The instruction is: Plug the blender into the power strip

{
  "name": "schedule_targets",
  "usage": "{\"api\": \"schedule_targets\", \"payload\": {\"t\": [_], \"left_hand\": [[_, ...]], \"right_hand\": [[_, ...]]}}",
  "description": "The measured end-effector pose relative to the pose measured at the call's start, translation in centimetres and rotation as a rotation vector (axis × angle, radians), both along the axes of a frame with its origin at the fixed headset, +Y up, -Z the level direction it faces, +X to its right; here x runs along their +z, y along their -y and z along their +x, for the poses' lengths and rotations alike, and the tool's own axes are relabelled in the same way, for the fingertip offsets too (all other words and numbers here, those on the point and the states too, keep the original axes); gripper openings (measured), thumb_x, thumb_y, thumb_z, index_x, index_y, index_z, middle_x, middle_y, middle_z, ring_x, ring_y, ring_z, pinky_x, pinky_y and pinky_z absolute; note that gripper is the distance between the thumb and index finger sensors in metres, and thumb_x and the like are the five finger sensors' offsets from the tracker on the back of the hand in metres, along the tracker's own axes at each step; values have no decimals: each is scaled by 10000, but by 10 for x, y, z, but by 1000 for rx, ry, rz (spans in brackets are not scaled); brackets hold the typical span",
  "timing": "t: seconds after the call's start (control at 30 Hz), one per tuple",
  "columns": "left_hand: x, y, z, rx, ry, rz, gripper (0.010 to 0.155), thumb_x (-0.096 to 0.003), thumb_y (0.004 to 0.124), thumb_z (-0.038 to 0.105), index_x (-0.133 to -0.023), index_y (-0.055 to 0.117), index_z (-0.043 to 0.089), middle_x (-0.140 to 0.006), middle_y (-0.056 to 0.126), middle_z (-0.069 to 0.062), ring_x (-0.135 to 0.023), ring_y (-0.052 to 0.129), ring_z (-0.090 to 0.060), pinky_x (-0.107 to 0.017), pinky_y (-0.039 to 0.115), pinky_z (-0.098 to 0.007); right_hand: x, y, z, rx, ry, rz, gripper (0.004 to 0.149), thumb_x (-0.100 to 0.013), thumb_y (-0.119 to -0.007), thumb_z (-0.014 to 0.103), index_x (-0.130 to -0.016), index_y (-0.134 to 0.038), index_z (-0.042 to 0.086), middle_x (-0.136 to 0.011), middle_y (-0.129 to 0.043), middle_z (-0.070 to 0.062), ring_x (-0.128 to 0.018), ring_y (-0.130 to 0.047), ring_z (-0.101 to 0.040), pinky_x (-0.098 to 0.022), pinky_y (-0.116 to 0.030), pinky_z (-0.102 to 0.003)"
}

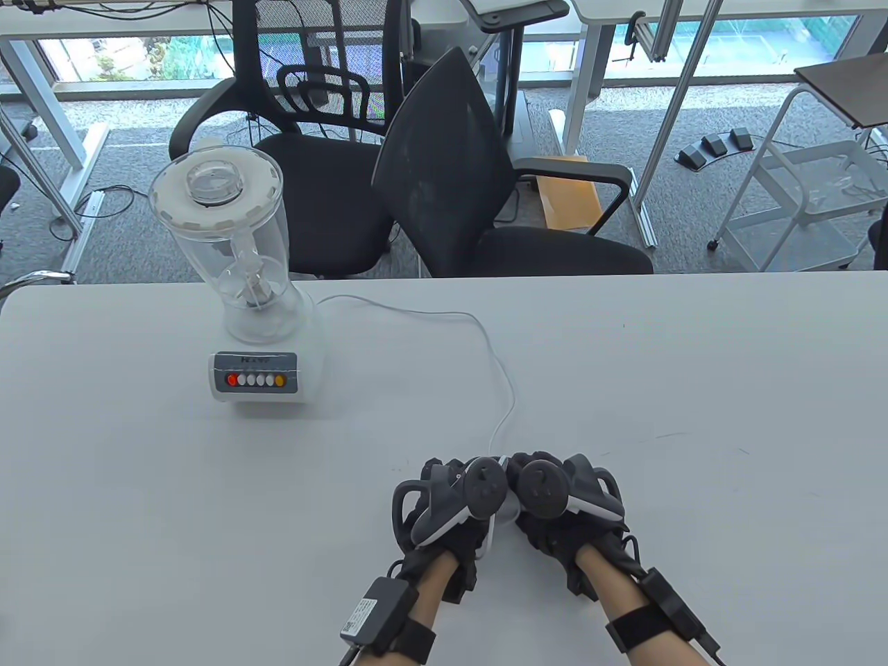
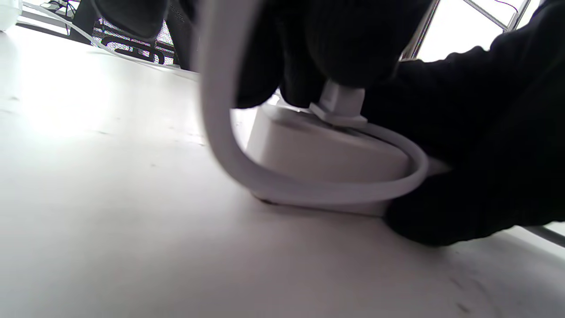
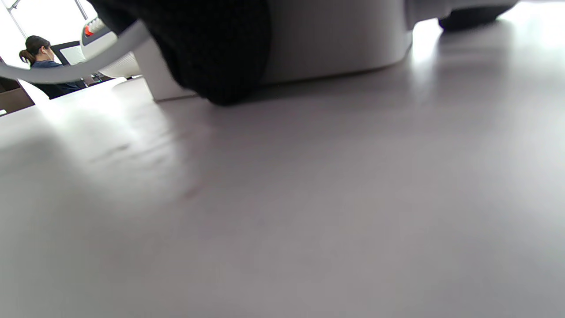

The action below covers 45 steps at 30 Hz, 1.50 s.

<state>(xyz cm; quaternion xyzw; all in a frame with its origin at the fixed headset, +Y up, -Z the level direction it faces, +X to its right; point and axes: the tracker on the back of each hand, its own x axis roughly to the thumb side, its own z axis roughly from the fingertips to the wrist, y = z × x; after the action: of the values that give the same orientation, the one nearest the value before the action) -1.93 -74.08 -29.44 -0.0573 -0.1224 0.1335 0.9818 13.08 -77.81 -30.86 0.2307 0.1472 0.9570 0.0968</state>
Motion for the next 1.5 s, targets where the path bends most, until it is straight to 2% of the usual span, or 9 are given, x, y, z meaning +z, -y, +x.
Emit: {"api": "schedule_targets", "payload": {"t": [0.4,0.6,0.63,0.67,0.73,0.93,1.1,1.37,1.5], "left_hand": [[2,8,-7,109,-20,14,511,-424,821,388,-927,733,416,-959,914,147,-688,964,-175,-732,626,-644],[2,9,-7,106,-15,28,510,-423,822,391,-927,745,410,-954,923,148,-668,975,-172,-723,639,-644],[2,9,-7,107,-14,28,509,-426,822,392,-929,746,407,-952,925,147,-665,976,-168,-723,641,-641],[2,10,-7,107,-17,27,510,-426,818,396,-932,746,405,-956,919,150,-659,978,-165,-722,644,-639],[3,10,-7,118,-21,31,510,-427,818,393,-932,748,401,-951,925,143,-652,981,-164,-718,650,-637],[-3,4,0,32,28,5,510,-425,822,387,-931,762,381,-951,929,132,-642,986,-178,-710,649,-649],[-1,2,8,-97,51,63,515,-424,799,409,-937,752,387,-951,927,153,-644,991,-157,-719,657,-636],[-3,7,-6,37,34,-49,534,-471,774,398,-998,692,385,-1016,872,154,-748,968,-201,-720,639,-630],[3,12,-28,106,-27,-93,564,-497,745,379,-1051,642,351,-1080,819,87,-838,935,-259,-717,626,-631]], "right_hand": [[0,1,2,-19,3,-8,885,-439,-821,208,-1123,-268,114,-1144,-371,-240,-1009,-372,-583,-607,-494,-749],[0,1,3,-16,4,-6,900,-439,-823,216,-1123,-250,98,-1142,-375,-238,-1011,-379,-576,-611,-497,-743],[0,1,3,-16,4,-6,912,-439,-824,217,-1122,-236,82,-1142,-377,-235,-1011,-380,-575,-612,-497,-741],[-1,0,6,-26,30,5,978,-430,-841,236,-1102,-177,-16,-1121,-395,-270,-1010,-418,-564,-618,-520,-719],[-2,1,7,-47,23,-10,991,-431,-852,230,-1100,-170,-29,-1118,-399,-276,-1007,-418,-568,-618,-503,-717],[-3,1,8,-44,25,-12,984,-428,-852,238,-1103,-185,-24,-1119,-408,-273,-1007,-424,-566,-622,-503,-710],[-3,1,8,-42,24,-12,986,-431,-849,238,-1100,-174,-27,-1119,-395,-280,-1005,-411,-574,-624,-500,-709],[-2,-1,6,7,6,5,986,-447,-851,289,-1104,-176,-2,-1120,-403,-288,-998,-450,-593,-610,-533,-739],[-3,-16,9,90,-22,14,994,-444,-851,347,-1111,-200,2,-1116,-402,-314,-991,-478,-608,-600,-550,-749]]}}
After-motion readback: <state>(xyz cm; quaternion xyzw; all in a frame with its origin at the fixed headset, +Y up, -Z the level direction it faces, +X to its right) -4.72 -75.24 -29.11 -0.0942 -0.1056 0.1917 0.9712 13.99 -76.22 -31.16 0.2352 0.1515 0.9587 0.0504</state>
